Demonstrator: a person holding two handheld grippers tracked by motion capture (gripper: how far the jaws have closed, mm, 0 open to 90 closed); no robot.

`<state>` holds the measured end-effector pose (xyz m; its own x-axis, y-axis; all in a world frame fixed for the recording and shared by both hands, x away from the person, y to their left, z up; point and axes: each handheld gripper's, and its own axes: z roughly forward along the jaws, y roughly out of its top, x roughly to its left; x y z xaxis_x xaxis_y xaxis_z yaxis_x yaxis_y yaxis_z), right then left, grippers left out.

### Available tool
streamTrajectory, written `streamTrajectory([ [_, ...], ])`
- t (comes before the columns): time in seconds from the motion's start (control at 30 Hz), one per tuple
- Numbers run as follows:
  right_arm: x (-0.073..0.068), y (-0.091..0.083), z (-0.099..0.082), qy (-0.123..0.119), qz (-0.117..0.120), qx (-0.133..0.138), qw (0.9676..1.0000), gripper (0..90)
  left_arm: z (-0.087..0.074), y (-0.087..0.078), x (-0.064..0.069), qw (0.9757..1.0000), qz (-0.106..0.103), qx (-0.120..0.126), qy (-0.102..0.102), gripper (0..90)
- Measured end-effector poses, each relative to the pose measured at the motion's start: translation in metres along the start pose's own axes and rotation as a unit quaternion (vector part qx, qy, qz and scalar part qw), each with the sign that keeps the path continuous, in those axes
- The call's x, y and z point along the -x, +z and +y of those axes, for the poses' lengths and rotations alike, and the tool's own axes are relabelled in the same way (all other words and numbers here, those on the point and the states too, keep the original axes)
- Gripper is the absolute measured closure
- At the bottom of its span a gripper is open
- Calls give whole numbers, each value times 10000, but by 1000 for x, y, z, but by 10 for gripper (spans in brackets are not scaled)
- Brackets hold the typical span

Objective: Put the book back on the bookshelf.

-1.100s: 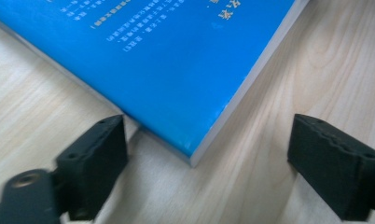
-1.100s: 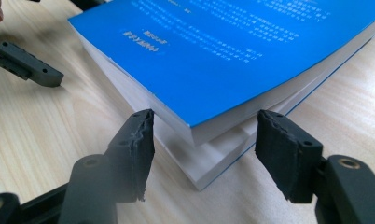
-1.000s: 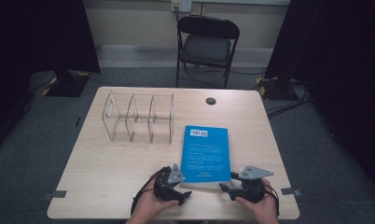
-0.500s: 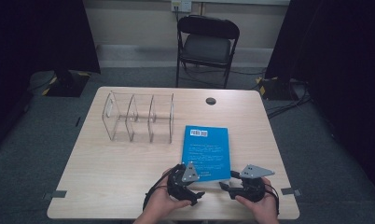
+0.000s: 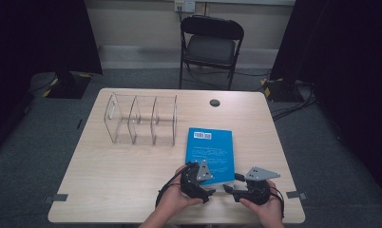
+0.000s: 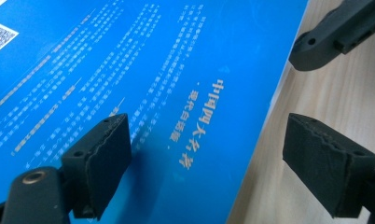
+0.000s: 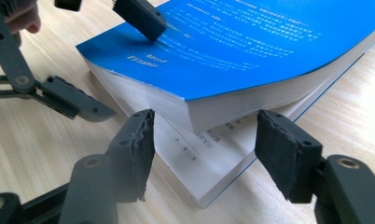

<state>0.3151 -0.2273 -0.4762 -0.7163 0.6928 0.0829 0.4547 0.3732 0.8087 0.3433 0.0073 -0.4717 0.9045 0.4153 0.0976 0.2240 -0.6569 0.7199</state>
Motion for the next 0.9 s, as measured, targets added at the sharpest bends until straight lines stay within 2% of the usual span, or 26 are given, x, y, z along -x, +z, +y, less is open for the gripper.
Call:
streamTrajectory([
  [0.23, 0, 0, 1, 74, -2, 28, 10000, 380, 4, 6, -1, 9999, 44, -25, 112, 138],
  [0.3, 0, 0, 1, 79, 12, 41, 10000, 381, 5, 8, -1, 9999, 50, 24, 86, 138],
  [0.43, 0, 0, 2, 115, 2, 61, 9999, 382, 6, 10, 1, 9999, 86, -46, 130, 122],
  [0.5, 1, -1, 2, 166, 150, 104, 9997, 482, 7, 12, 2, 9997, 143, -33, 177, 122],
  [0.53, 1, -1, 2, 227, 248, 165, 9993, 491, 8, 12, 1, 9996, 166, -106, 191, 122],
  [0.57, 1, -1, 2, 238, 245, 151, 9993, 491, 8, 13, 1, 9997, 166, -35, 180, 123],
  [0.63, 0, 0, 1, 254, 177, 20, 9995, 493, 8, 14, 1, 9994, 220, -35, 251, 136],
  [0.9, 1, 1, 0, 207, 200, -16, 9996, 501, 8, 13, -1, 9991, 299, -39, 286, 206],
])
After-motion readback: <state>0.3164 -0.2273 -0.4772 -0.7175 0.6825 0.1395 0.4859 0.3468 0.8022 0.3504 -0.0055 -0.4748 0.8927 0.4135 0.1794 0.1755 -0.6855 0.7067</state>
